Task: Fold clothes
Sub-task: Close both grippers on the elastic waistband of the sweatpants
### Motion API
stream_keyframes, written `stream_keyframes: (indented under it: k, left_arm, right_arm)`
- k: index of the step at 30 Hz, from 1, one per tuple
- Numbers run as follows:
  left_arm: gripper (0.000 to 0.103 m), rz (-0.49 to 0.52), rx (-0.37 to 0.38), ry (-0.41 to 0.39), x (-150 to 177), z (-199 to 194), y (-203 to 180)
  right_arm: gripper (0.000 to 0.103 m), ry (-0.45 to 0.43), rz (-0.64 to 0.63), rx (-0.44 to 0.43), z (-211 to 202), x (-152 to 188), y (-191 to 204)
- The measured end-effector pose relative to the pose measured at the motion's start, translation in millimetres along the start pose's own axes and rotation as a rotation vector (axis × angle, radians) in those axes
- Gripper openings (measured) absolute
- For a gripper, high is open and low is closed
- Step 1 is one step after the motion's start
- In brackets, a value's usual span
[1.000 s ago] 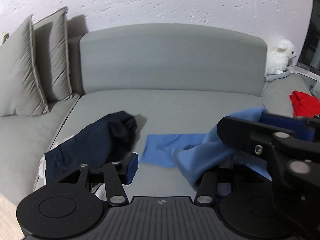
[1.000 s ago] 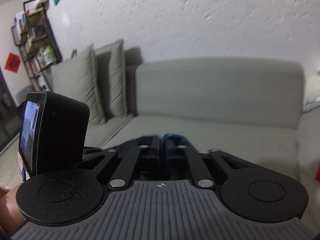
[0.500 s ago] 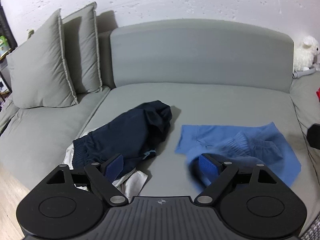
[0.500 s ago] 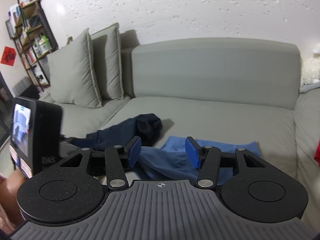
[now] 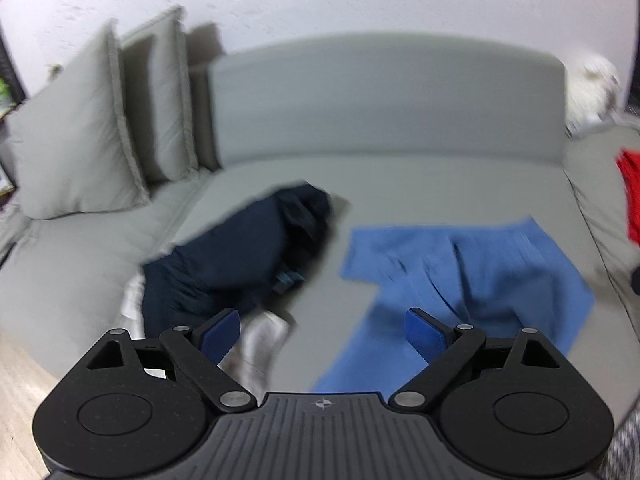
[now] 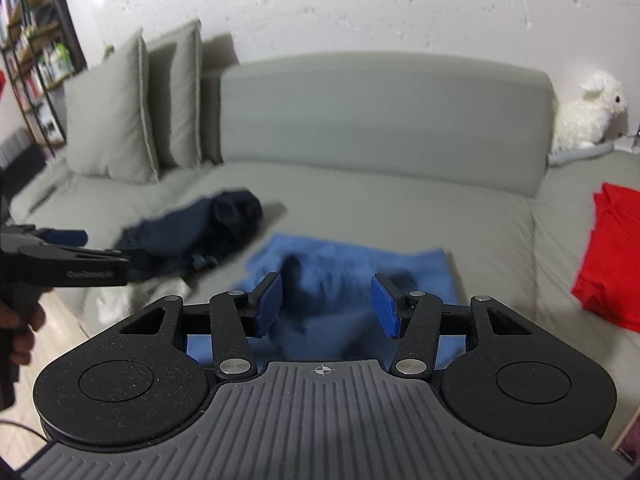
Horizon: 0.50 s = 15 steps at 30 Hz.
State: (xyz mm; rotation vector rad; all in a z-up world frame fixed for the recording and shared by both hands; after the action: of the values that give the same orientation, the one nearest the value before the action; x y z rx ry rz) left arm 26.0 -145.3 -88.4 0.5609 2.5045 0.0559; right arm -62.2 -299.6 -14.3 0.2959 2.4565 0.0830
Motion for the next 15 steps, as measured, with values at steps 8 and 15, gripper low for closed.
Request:
stream_keyframes:
  k: [8,15]
  left_arm:
    - [0.09,0.043,0.117,0.072,13.6,25.5,-53.1]
    - [0.089,0.116,0.101,0.057,26.0,28.6,-73.0]
  right_arm:
    - [0.055,0.08,0.014,0.002,33.5,26.5,-6.2]
    - [0.055,0.102,0.049,-0.017,51.3,27.0,-11.7]
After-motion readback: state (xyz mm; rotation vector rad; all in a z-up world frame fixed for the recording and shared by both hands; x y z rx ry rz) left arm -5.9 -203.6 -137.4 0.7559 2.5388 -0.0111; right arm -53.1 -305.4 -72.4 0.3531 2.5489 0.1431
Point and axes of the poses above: each gripper's, at about its wrist camera, not at the fingertips, and z roughly the way its jaws point, y to its left, x to its underside, the point moved 10 cm from there along z, roughly the way its jaws point, and after that the axes turned 8 degrees about y, right-handed, at the moved point
